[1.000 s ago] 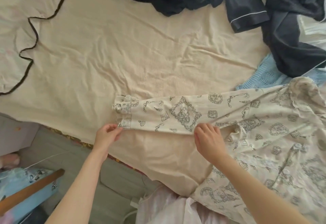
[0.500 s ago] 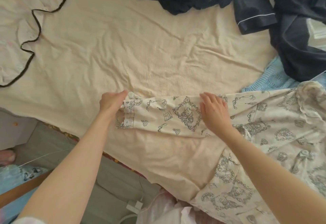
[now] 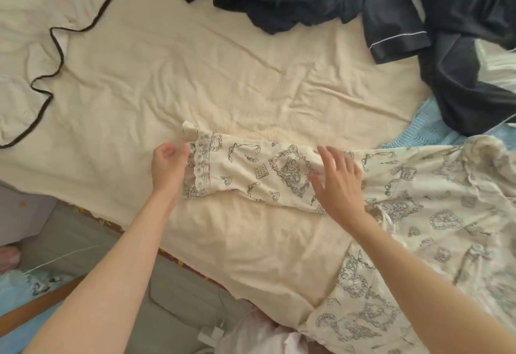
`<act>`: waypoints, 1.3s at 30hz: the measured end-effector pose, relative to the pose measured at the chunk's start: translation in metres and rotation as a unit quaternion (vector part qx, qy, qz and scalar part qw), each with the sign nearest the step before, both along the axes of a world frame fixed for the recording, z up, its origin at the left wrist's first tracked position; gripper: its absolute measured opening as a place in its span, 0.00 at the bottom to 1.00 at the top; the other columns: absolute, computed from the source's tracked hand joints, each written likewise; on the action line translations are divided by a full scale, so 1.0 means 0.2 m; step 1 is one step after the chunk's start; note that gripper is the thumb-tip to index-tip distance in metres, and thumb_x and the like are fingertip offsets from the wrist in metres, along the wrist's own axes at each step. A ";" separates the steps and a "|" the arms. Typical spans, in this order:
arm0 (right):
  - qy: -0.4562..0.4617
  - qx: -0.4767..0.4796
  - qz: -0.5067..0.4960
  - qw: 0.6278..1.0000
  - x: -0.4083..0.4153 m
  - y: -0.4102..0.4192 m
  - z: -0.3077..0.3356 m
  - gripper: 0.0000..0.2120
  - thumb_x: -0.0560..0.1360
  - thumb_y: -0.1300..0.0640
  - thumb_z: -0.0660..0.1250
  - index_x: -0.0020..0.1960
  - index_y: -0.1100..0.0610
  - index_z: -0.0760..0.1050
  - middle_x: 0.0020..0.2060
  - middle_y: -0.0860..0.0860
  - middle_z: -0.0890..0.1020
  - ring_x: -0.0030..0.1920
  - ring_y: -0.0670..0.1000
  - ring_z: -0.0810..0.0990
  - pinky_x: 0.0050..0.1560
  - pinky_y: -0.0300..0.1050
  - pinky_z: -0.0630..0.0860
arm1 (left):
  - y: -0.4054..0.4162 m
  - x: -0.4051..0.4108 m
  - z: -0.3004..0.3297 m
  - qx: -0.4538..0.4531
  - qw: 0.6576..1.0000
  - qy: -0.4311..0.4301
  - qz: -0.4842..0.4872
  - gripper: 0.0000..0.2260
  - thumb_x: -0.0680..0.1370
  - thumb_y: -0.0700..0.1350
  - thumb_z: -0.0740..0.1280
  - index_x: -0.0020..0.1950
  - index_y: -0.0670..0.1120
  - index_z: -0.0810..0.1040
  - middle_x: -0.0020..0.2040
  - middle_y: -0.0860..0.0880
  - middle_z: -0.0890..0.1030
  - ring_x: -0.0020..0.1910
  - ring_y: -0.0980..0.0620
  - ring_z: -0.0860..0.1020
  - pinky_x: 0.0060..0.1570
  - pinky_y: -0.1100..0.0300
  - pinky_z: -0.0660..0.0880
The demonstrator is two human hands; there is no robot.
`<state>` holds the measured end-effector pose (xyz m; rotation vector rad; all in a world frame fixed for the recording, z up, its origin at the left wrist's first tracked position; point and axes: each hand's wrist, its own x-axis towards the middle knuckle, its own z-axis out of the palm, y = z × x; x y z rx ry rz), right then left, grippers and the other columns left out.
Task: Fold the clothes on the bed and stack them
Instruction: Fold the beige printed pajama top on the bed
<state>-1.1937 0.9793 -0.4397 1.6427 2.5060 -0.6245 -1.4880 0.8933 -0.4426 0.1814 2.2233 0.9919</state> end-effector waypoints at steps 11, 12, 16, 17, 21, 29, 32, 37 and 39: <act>-0.073 0.025 0.020 0.997 0.23 -0.35 -0.08 0.21 0.64 0.65 0.76 0.57 0.61 0.78 0.60 0.59 0.78 0.62 0.61 0.76 0.62 0.63 0.69 | -0.15 0.09 -0.06 -0.017 0.993 -0.111 0.038 0.07 0.79 0.39 0.64 0.55 0.40 0.76 0.42 0.46 0.78 0.36 0.53 0.76 0.31 0.64 0.75; -0.086 0.035 0.017 0.995 0.26 -0.33 -0.08 0.22 0.64 0.66 0.75 0.57 0.61 0.77 0.59 0.59 0.78 0.62 0.61 0.76 0.62 0.63 0.69 | -0.13 0.07 -0.05 0.005 0.992 -0.113 0.049 0.06 0.79 0.38 0.63 0.55 0.40 0.75 0.41 0.46 0.77 0.34 0.53 0.75 0.27 0.67 0.74; -0.162 0.039 -0.050 0.985 0.39 -0.21 -0.05 0.27 0.65 0.73 0.68 0.63 0.62 0.73 0.57 0.61 0.78 0.57 0.62 0.76 0.53 0.58 0.71 | -0.01 0.03 -0.01 0.047 0.995 -0.078 0.047 0.03 0.79 0.38 0.62 0.46 0.42 0.75 0.40 0.47 0.76 0.33 0.53 0.74 0.24 0.67 0.73; -0.177 0.031 -0.086 0.980 0.42 -0.18 -0.04 0.24 0.67 0.73 0.66 0.63 0.62 0.72 0.56 0.61 0.77 0.55 0.62 0.76 0.51 0.57 0.71 | 0.03 0.02 0.00 0.060 0.994 -0.071 0.056 0.05 0.79 0.38 0.63 0.44 0.44 0.74 0.39 0.47 0.75 0.33 0.53 0.74 0.25 0.67 0.73; -0.141 0.006 -0.131 0.981 0.47 -0.18 -0.03 0.13 0.68 0.75 0.63 0.50 0.67 0.76 0.44 0.60 0.77 0.43 0.59 0.74 0.42 0.53 0.71 | 0.15 0.02 0.02 0.101 0.987 -0.099 0.079 0.07 0.80 0.39 0.62 0.43 0.47 0.73 0.43 0.48 0.77 0.41 0.52 0.77 0.35 0.64 0.77; -0.086 0.017 -0.125 0.988 0.57 -0.38 -0.02 0.09 0.72 0.64 0.70 0.52 0.63 0.78 0.50 0.60 0.81 0.50 0.61 0.79 0.51 0.58 0.74 | 0.13 0.09 0.06 0.124 0.970 -0.154 0.139 0.06 0.77 0.35 0.61 0.45 0.45 0.74 0.43 0.46 0.78 0.44 0.50 0.78 0.39 0.58 0.77; -0.095 -0.089 -0.054 0.990 0.53 -0.34 -0.02 0.24 0.80 0.54 0.59 0.74 0.57 0.62 0.74 0.56 0.62 0.74 0.57 0.59 0.72 0.57 0.55 | 0.13 0.17 0.15 0.158 0.966 -0.134 0.151 0.09 0.76 0.34 0.59 0.45 0.47 0.75 0.42 0.49 0.79 0.41 0.53 0.79 0.35 0.61 0.77; 0.000 -0.259 -0.098 0.961 0.49 -0.23 -0.01 0.25 0.82 0.45 0.49 0.77 0.51 0.52 0.77 0.50 0.52 0.76 0.50 0.50 0.75 0.52 0.47 | 0.15 0.44 0.37 0.230 0.968 -0.094 0.026 0.13 0.74 0.36 0.58 0.51 0.52 0.76 0.44 0.54 0.81 0.44 0.56 0.80 0.44 0.59 0.77; 0.127 -0.284 -0.199 0.929 0.52 -0.20 0.07 0.24 0.82 0.46 0.51 0.75 0.52 0.58 0.75 0.49 0.60 0.74 0.49 0.59 0.72 0.45 0.54 | 0.19 0.57 0.48 0.250 0.966 -0.044 -0.055 0.11 0.74 0.39 0.60 0.51 0.53 0.74 0.47 0.53 0.79 0.48 0.52 0.77 0.51 0.54 0.74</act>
